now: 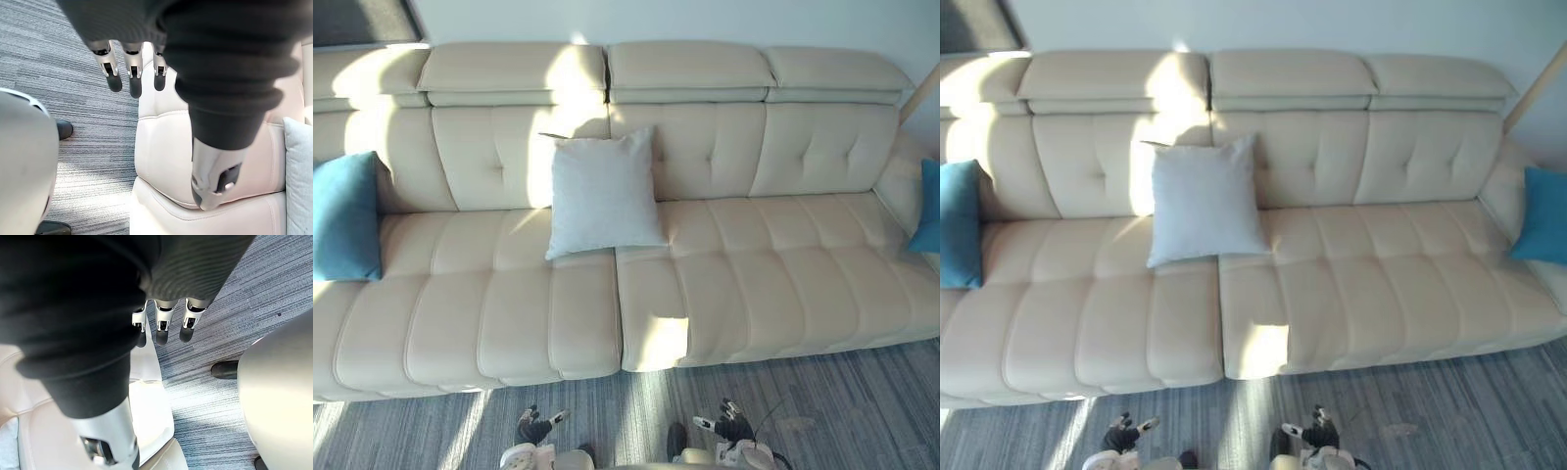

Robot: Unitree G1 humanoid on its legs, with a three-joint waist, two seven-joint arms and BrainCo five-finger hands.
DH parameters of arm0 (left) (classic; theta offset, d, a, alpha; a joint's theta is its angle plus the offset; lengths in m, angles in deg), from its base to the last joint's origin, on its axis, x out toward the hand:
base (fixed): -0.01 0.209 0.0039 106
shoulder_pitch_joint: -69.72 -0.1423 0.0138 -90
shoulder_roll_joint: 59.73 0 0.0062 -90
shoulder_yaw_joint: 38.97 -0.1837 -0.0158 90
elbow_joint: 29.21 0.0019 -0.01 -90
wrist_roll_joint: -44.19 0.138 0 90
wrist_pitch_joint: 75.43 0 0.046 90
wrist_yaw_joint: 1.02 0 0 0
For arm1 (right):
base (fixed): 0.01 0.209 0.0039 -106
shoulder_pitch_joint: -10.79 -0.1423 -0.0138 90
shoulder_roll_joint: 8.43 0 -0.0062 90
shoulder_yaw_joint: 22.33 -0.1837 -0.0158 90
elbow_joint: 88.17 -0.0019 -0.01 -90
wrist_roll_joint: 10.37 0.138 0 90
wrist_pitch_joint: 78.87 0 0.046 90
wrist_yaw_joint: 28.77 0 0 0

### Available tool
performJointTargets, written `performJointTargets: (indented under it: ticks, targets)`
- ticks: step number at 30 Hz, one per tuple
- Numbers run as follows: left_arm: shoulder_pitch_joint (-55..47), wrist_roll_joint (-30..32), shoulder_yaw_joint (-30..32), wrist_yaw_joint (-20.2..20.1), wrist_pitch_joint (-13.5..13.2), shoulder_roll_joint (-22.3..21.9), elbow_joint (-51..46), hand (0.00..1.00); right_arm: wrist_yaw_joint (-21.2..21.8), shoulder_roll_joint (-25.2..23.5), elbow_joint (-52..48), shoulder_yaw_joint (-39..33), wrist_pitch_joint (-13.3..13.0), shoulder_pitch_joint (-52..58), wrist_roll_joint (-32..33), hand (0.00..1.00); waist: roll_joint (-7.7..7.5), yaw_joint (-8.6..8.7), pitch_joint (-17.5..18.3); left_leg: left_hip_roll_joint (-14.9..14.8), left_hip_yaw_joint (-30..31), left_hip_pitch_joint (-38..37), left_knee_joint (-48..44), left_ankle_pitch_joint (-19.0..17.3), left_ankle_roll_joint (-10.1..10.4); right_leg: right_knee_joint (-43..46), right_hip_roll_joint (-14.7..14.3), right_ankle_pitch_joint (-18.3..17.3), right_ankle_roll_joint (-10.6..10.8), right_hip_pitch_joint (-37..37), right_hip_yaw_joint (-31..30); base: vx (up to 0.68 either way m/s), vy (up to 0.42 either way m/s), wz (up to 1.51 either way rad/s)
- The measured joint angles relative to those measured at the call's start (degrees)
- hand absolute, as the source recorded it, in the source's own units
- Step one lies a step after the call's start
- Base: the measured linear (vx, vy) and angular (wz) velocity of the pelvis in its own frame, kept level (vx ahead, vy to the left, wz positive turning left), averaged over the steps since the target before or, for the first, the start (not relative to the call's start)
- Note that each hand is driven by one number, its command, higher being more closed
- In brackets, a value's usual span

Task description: Pick up cushions and gather them together orderly.

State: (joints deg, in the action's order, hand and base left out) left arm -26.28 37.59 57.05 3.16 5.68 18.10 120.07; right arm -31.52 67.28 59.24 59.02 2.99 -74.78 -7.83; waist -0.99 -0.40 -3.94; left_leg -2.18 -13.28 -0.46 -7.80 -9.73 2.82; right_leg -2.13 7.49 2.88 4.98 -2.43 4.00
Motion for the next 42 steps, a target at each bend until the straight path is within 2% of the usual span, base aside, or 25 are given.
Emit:
performJointTargets:
  ticks: [4, 7, 9, 10, 11, 13, 14, 15, 18, 19, 20, 21, 23, 25, 27, 29, 31, 32, 33, 34, 35, 36, 38, 39, 42]
  targets:
    - [0.9, 1.5, -0.9, -0.9, 0.5, -0.1, 1.2, 0.00, 0.3, 0.7, 0.9, -0.1, 0.2, -1.0, 0.3, 0.00, 0.74, 0.14, 0.1, -0.5, -0.8, -1.4, 0.8, 0.0, 0.0, -1.1, -1.3, 0.8, -1.0, -0.6, -3.6, 0.07, -0.029, -0.53]
    - [1.8, 1.9, -0.9, -0.9, 0.6, 0.0, 2.2, 0.00, 0.3, 1.0, 1.0, 0.8, 0.2, -3.3, 0.4, 0.00, 0.52, 0.00, -0.2, -1.7, -5.5, -1.3, 0.7, -0.4, 0.0, -1.0, -3.5, 3.7, -3.0, -4.6, -7.8, -0.01, -0.048, -1.24]
    - [2.2, 1.9, -0.9, -0.9, 0.5, -0.1, 2.1, 0.00, 0.2, 1.3, 1.0, 3.0, 0.2, -4.8, 0.4, 0.00, 0.64, -0.03, -0.5, -3.3, -9.3, -1.0, 0.5, -1.4, 0.0, -1.6, -5.8, 6.9, -5.4, -7.2, -1.8, -0.04, -0.108, -1.51]
    - [2.8, 1.9, -0.9, -0.8, 0.7, -0.2, 2.3, 0.00, 0.2, 1.3, 0.8, 3.2, 0.3, -6.2, 0.3, 0.00, 1.37, 0.41, -1.3, -4.7, -12.7, -0.7, 0.4, -2.0, 0.5, 1.0, -5.0, 2.0, -10.4, -8.7, 11.0, -0.03, -0.122, -1.26]
    - [3.2, 1.9, -1.0, -0.9, 0.8, -0.6, 1.7, 0.00, 0.2, 2.0, 1.0, 2.7, 0.6, -6.4, 0.3, 0.00, 2.32, 0.16, -2.2, -6.3, -16.1, -2.6, 0.7, -2.1, 1.0, 8.1, -2.1, -3.3, -11.9, -10.0, 24.6, -0.02, -0.110, -1.31]
    - [1.8, 1.9, -0.9, -0.9, 0.8, -0.8, 1.3, 0.00, 0.3, 1.9, 1.2, 2.9, 0.8, -6.1, 0.2, 0.00, 3.03, -0.59, -2.5, -7.4, -21.6, -6.2, 0.4, -2.9, 2.4, 16.0, 1.7, -7.2, -12.4, -9.1, 37.2, 0.06, -0.085, -1.44]
    - [0.9, 1.6, -0.7, -1.0, 0.8, -0.3, 1.2, 0.00, 0.3, 1.6, 1.1, 3.3, 0.8, -5.8, 0.0, 0.00, 2.08, -0.31, -2.0, -6.9, -23.0, -6.9, 0.0, -3.5, 3.3, 17.4, 3.0, -7.7, -11.3, -8.4, 38.9, 0.12, -0.168, -1.56]
    - [1.1, 1.6, -0.7, -1.0, 0.9, 0.1, 1.4, 0.00, 0.3, 1.8, 1.1, 3.3, 0.9, -6.0, -0.1, 0.00, 1.91, -0.07, -2.1, -8.0, -24.4, -7.7, -2.1, -4.5, 4.7, 19.0, 2.0, -9.3, -8.6, -9.1, 36.2, 0.10, -0.168, -0.89]
    - [2.0, 1.6, -0.9, -1.1, 0.8, 0.2, 1.5, 0.00, 0.3, 2.1, 1.1, 3.2, 0.9, -5.5, -0.1, 0.00, 1.77, 0.09, -2.2, -12.2, -23.1, -4.6, -14.5, -4.7, 4.5, 20.0, 0.4, -12.0, -8.5, -9.8, 32.8, 0.22, -0.344, -0.87]
    - [2.1, 1.6, -0.7, -1.2, 0.8, -0.4, 1.6, 0.00, 0.3, 3.0, 1.1, 3.4, 0.9, -4.7, 0.0, 0.00, 3.06, 0.01, -3.2, -18.4, -18.7, 0.9, -31.9, -3.0, 1.2, 19.9, -2.3, -13.4, -9.1, -8.3, 30.2, 0.15, -0.240, -0.77]
    - [2.0, 1.5, -0.5, -1.3, 0.8, -0.4, 1.5, 0.00, 0.2, 3.2, 1.1, 3.4, 0.9, -4.8, 0.0, 0.00, 3.49, -0.22, -3.6, -19.8, -17.4, 2.3, -36.1, -2.1, -0.5, 19.8, -3.2, -13.8, -9.5, -7.8, 29.3, 0.21, -0.259, -1.23]
    - [2.0, 1.5, -0.2, -1.6, 0.7, -0.5, 1.1, 0.00, 0.0, 3.6, 2.1, 4.2, 0.9, -5.4, 0.3, 0.00, 4.14, -0.60, -4.4, -21.1, -12.4, 6.0, -45.0, -4.1, 0.1, 20.0, -5.3, -15.3, -10.6, -6.5, 26.3, 0.15, -0.100, -1.03]
    - [2.3, 1.3, -0.2, -1.9, 0.6, -0.3, 0.6, 0.00, -0.2, 3.9, 3.2, 4.2, 0.9, -5.6, 0.4, 0.00, 3.76, -0.65, -4.7, -16.6, -4.7, 10.8, -47.2, -6.5, 1.8, 19.3, -6.7, -16.1, -11.0, -4.1, 21.8, 0.23, -0.122, -1.18]
    - [2.3, 0.7, -0.2, -1.9, 0.4, -0.3, -0.4, 0.00, -0.4, 3.9, 4.6, 4.0, 0.9, -5.5, 0.4, 0.00, 3.26, -1.37, -5.0, -13.6, -1.7, 13.5, -43.1, -7.1, 2.4, 17.9, -7.1, -15.9, -10.1, -1.8, 18.8, 0.31, -0.090, -1.16]
    - [2.5, 0.2, -0.3, -1.9, 0.3, -0.4, -1.4, 0.00, -0.6, 3.7, 4.7, 3.0, 0.9, -5.3, 0.9, 0.00, 2.72, -1.58, -5.3, -9.8, 1.7, 16.5, -34.4, -7.0, 2.5, 15.8, -7.5, -15.8, -9.6, 0.2, 15.3, 0.30, -0.028, -1.03]
    - [3.0, -0.2, -0.4, -1.9, 0.2, -0.8, -2.0, 0.00, -0.8, 3.9, 4.7, 2.0, 0.9, -5.8, 1.3, 0.00, 2.44, -2.08, -5.5, -3.4, 10.4, 18.5, -15.9, -4.3, 4.1, 12.7, -7.5, -15.7, -8.1, 2.1, 9.9, 0.34, 0.065, -1.00]
    - [3.2, -0.2, -0.5, -1.8, 0.1, -1.0, -2.0, 0.00, -0.8, 3.8, 4.6, 2.0, 0.9, -5.9, 2.1, 0.00, 2.54, -2.70, -5.4, -1.5, 14.7, 18.4, -7.5, -0.5, 4.1, 11.1, -7.5, -15.5, -7.2, 3.6, 6.8, 0.46, 0.167, -1.07]
    - [3.2, -0.2, -0.6, -1.7, -0.1, -1.1, -2.1, 0.00, -0.9, 3.5, 4.6, 2.1, 0.9, -5.8, 2.1, 0.00, 2.63, -3.27, -5.4, -1.2, 15.5, 18.2, -7.1, 4.1, 3.6, 10.8, -7.6, -16.5, -5.4, 4.6, 3.7, 0.43, 0.200, -1.13]
    - [3.2, -0.2, -0.7, -1.8, -0.2, -1.1, -2.1, 0.00, -0.9, 3.4, 4.6, 2.1, 0.9, -5.7, 2.1, 0.00, 2.63, -3.29, -5.3, -1.2, 15.3, 18.2, -8.0, 5.0, 3.0, 10.9, -7.6, -17.0, -4.7, 4.8, 2.8, 0.49, 0.237, -1.06]
    - [3.4, -0.2, -1.0, -1.8, -0.2, -0.7, -2.2, 0.00, -0.9, 2.9, 4.5, 2.0, 0.9, -5.8, 2.1, 0.00, 2.27, -3.17, -5.4, -0.7, 13.4, 18.3, -12.1, 4.5, 0.9, 12.4, -6.4, -18.6, -2.7, 5.9, 0.9, 0.54, 0.246, -0.87]
    - [3.8, -0.2, -1.2, -1.8, -0.2, -0.4, -2.2, 0.00, -0.7, 2.3, 4.4, 1.9, 0.9, -5.7, 2.0, 0.00, 1.55, -2.94, -5.7, -0.7, 10.6, 17.8, -15.2, 1.1, -0.4, 17.4, -4.9, -19.7, -0.9, 4.3, -0.3, 0.53, 0.248, -0.85]
    - [3.8, -0.2, -1.4, -1.8, -0.2, -0.3, -2.2, 0.00, -0.7, 2.1, 4.5, 1.9, 0.9, -5.7, 2.0, 0.00, 1.31, -3.04, -5.9, -0.7, 9.7, 17.2, -15.8, 0.2, -0.8, 19.9, -4.4, -20.0, -0.3, 3.5, -0.6, 0.48, 0.254, -0.78]
    - [4.1, -0.1, -3.7, -1.7, 0.0, 0.8, -1.1, 0.00, -0.6, 1.3, 4.1, 1.6, 0.9, -5.6, 2.0, 0.00, 0.65, -2.97, -6.6, 0.6, 6.1, 10.0, -13.0, -1.7, -3.2, 39.4, -0.9, -19.7, 2.5, -3.1, 0.0, 0.48, 0.255, -0.58]
    - [4.1, -0.1, -4.0, -1.7, 0.2, 1.0, -1.0, 0.00, -0.6, 1.3, 4.0, 1.6, 0.9, -5.7, 2.0, 0.00, 0.63, -2.89, -6.7, 0.7, 5.9, 8.6, -12.1, -1.8, -3.3, 41.3, -0.3, -20.1, 2.2, -3.6, 0.8, 0.46, 0.179, -0.24]
    - [4.1, -0.1, -5.1, -1.4, 0.4, 2.2, -0.9, 0.00, -0.6, 0.6, 3.3, 1.9, 0.9, -6.3, 2.0, 0.00, 1.08, -2.87, -7.0, -0.9, 4.2, 0.3, -5.7, -2.1, -3.1, 41.2, 2.4, -22.2, -0.9, -5.1, 12.1, 0.28, 0.035, -0.10]
